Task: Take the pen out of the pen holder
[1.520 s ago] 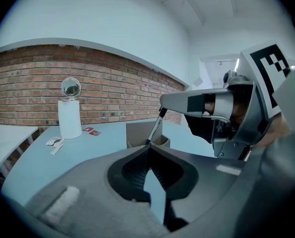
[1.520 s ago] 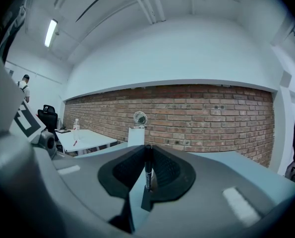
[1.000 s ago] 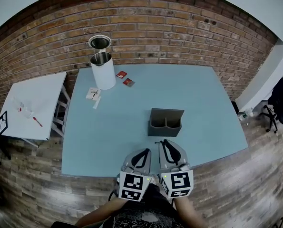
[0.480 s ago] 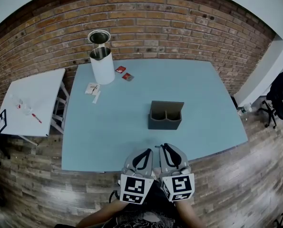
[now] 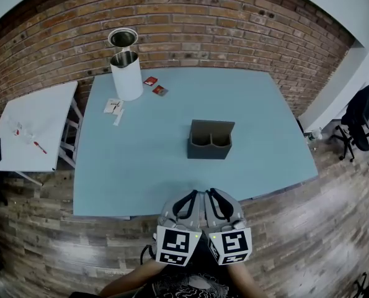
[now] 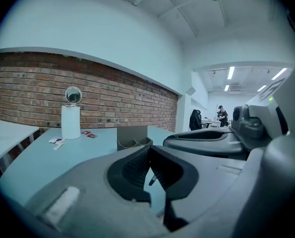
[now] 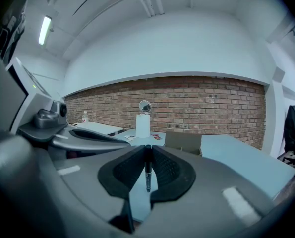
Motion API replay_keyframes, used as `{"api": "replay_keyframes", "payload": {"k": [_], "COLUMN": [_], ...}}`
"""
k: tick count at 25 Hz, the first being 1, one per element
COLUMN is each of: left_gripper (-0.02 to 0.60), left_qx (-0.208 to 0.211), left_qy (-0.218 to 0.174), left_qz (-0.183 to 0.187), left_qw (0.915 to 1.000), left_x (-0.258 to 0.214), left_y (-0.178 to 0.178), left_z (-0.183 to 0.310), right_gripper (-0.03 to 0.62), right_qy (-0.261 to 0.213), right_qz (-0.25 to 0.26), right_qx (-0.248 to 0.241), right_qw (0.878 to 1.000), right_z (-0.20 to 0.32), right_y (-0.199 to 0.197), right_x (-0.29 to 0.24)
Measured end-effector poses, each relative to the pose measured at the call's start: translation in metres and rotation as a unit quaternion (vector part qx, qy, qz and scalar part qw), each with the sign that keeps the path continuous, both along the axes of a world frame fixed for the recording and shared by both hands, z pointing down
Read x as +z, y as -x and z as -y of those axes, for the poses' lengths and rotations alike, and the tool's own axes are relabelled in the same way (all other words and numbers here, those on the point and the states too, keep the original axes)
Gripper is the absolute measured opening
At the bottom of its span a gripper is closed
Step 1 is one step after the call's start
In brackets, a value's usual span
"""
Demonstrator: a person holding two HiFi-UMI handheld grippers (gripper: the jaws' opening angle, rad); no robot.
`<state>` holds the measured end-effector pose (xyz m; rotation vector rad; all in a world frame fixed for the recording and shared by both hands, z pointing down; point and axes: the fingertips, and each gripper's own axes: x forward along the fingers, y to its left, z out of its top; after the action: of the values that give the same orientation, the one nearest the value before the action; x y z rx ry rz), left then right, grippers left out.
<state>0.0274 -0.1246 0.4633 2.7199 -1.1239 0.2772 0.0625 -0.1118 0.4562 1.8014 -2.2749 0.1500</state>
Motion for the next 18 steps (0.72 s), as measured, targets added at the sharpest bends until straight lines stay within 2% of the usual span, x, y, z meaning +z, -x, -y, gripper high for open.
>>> {"api": "replay_keyframes", "payload": {"k": [18], "left_gripper": [0.005], "left_qx": [-0.002], "left_qy": [0.006], "left_qz": [0.008], "left_qw": [0.9999], "left_x": [0.014], "left_y": [-0.001], "left_z": [-0.003], "right_gripper": [0.043], "right_qy": [-0.009], "right_qz": [0.0], "right_qx": [0.015], "right_qw": [1.0], "right_z": [-0.006], "right_y": [-0.01], "right_x": [0.003]}}
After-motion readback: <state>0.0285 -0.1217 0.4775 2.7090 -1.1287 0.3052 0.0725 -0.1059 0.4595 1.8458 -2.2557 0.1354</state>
